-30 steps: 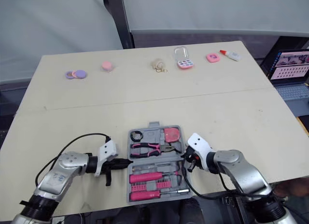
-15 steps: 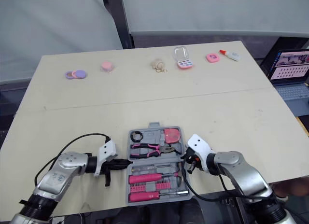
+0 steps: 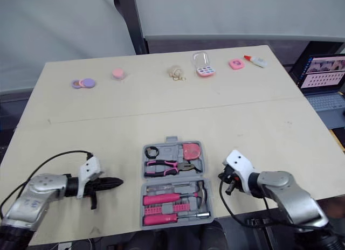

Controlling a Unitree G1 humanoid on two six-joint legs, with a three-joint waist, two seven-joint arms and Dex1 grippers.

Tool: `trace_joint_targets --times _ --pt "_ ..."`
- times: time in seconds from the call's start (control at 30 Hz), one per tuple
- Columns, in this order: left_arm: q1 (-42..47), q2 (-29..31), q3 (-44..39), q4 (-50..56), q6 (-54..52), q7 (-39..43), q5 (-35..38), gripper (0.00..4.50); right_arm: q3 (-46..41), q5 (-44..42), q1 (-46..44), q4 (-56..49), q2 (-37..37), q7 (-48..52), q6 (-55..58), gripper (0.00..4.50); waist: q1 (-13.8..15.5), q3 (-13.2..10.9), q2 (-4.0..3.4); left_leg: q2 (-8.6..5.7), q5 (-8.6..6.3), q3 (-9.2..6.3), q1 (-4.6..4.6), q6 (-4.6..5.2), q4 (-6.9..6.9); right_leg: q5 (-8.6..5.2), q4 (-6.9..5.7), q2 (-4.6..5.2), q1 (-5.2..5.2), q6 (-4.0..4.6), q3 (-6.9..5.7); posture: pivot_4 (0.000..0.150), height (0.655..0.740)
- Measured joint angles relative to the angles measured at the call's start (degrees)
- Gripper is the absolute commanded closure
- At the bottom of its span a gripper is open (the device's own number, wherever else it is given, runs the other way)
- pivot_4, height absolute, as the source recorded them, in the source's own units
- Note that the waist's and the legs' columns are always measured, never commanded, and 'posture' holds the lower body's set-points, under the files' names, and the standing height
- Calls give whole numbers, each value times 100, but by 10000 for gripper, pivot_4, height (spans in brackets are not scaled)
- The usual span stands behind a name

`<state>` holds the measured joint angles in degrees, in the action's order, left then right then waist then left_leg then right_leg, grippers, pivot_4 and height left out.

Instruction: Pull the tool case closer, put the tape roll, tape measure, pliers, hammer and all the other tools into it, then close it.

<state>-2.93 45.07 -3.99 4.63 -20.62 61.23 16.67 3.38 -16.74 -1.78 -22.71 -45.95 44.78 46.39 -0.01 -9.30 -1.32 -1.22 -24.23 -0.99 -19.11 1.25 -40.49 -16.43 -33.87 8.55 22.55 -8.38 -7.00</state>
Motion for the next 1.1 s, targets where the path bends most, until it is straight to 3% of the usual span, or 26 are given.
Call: trace_joint_targets --times 0.17,0.37,0.7,1.1 --pt "-413 316 -404 1151 -568 479 947 45000 -687 -511 114 -191 -146 193 136 44432 13 0 0 1 0 -8 -4 0 -7 0 3 4 -2 0 3 1500 7400" --pt "-665 329 -329 1924 -961 552 1444 45000 -1146 -1083 68 -255 -152 298 378 44432 15 -1 0 1 0 -5 -2 -1 -6 0 2 1 -2 0 6 1500 7400" --pt "-642 -216 676 1904 -488 154 936 45000 -1450 -1717 16 -383 -97 247 659 44432 18 0 0 -3 0 3 -1 0 -6 0 1 0 -2 0 9 1500 7400" --pt "-602 -339 979 1466 97 282 781 45000 -1514 -1910 134 -437 -97 50 749 44432 33 0 0 -3 0 4 -1 0 -7 0 1 0 -2 0 9 1500 7400"
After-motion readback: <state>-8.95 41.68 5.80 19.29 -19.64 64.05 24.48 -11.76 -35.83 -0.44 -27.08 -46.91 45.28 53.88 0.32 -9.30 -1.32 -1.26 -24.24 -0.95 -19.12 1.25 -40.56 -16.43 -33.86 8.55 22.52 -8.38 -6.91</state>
